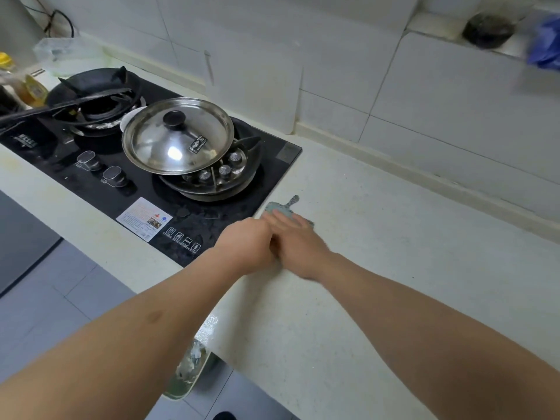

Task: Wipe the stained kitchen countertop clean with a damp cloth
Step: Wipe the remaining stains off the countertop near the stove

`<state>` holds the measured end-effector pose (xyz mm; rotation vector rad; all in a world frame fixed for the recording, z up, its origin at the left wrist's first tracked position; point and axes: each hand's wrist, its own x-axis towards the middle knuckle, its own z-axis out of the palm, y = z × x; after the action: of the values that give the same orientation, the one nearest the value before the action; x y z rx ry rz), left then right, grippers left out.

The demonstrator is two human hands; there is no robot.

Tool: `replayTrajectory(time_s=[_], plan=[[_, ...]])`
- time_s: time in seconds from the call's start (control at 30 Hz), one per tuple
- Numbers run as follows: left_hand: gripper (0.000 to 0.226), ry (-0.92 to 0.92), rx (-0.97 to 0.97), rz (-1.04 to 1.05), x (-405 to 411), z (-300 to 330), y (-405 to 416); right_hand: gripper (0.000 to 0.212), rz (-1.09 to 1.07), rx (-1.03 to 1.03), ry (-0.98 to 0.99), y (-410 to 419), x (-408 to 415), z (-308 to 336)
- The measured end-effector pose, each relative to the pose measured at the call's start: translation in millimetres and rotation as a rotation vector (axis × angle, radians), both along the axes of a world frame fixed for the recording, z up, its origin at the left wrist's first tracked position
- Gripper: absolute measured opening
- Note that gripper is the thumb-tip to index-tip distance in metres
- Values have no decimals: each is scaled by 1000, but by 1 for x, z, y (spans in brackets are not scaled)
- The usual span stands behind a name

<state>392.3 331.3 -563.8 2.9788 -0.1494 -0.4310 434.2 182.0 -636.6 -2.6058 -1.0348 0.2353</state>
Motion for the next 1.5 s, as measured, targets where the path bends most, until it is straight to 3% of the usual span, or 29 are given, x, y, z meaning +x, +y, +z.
replayTrajectory(time_s=[0.17, 0.23, 0.33, 0.43, 0.6, 0.73, 0.8, 0.87, 1.03, 1.23, 1.37, 1.43, 1.5], plan=[[26, 149, -66, 143, -5, 4, 2, 55, -356, -152, -89, -71, 26, -3], [18, 207, 2, 42, -10, 5, 1, 51, -515, -183, -102, -96, 47, 0], [25, 192, 147, -164, -17, 5, 2, 54, -675, -216, -54, -107, 79, 0], [21, 149, 174, -196, -19, 2, 2, 56, -799, -190, 53, -82, 95, -4], [21, 66, -83, -126, -29, -2, 20, 26, -515, 20, -106, 8, 62, -7], [14, -74, -217, -48, -62, -10, 49, 28, -632, 344, -14, 55, 25, 4], [13, -187, -230, 40, -75, -12, 67, 37, -542, 260, -97, 78, 7, 1], [8, -276, -249, 127, -84, -11, 87, 49, -431, 64, -29, 98, -14, -7], [13, -331, -236, 297, -95, -3, 117, 59, -205, 72, 34, 123, -82, -13], [19, -98, -73, 214, -111, 7, 114, 58, -116, 158, 212, 117, -144, -5], [12, 96, 43, 191, -116, 10, 102, 58, 121, 85, 46, 68, -156, -3], [12, 143, 61, 254, -118, 8, 100, 51, 47, 140, -8, 32, -146, 4], [27, 204, 66, 328, -120, 2, 103, 35, -90, 184, -76, -8, -128, 11]])
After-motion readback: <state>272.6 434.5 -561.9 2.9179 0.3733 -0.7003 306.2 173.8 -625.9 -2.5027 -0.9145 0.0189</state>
